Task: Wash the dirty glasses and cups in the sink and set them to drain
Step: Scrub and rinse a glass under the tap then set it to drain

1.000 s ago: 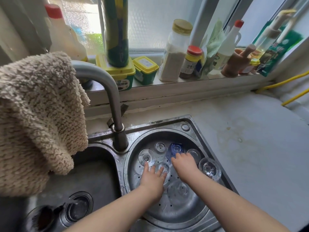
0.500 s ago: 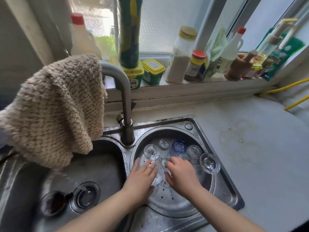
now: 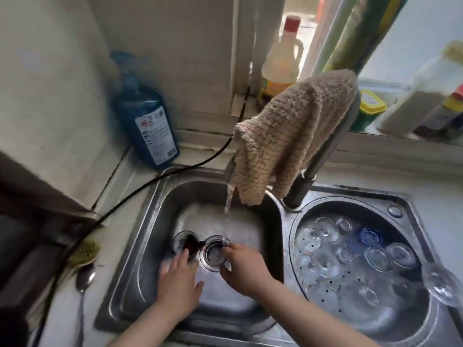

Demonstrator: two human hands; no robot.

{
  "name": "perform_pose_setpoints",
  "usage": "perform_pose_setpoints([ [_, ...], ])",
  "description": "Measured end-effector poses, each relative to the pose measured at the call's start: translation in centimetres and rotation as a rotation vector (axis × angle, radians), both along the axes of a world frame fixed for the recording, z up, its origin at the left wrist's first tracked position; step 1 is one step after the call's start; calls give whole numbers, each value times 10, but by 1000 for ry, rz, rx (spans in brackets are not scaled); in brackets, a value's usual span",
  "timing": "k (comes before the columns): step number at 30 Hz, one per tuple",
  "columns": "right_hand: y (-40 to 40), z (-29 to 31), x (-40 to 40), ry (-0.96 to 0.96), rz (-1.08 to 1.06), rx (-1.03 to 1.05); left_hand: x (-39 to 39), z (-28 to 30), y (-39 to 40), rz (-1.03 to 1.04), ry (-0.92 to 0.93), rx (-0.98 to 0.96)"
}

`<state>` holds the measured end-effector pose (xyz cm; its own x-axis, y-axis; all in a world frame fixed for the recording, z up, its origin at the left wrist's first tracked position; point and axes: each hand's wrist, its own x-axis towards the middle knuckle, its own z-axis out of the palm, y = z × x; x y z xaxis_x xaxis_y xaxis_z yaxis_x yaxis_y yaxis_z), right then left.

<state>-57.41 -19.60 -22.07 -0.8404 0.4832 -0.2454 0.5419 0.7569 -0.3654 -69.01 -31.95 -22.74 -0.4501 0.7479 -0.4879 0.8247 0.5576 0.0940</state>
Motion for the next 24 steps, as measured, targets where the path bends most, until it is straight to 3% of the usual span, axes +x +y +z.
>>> perform_pose_setpoints([
  [4,-4,-39,-62,-118,-14,-144,-33,-7,-28,112,-4,-47],
  [9,16,-92,-108,-215,-128,-322,-66,-13,-29,135,-60,33],
  [15,6,-135,-117,-301,130,-272,-73,-19,-32,131,-97,85],
  [24,-10,-144,-86,-222,-174,-311,-77,-15,-36,74,-120,-10],
])
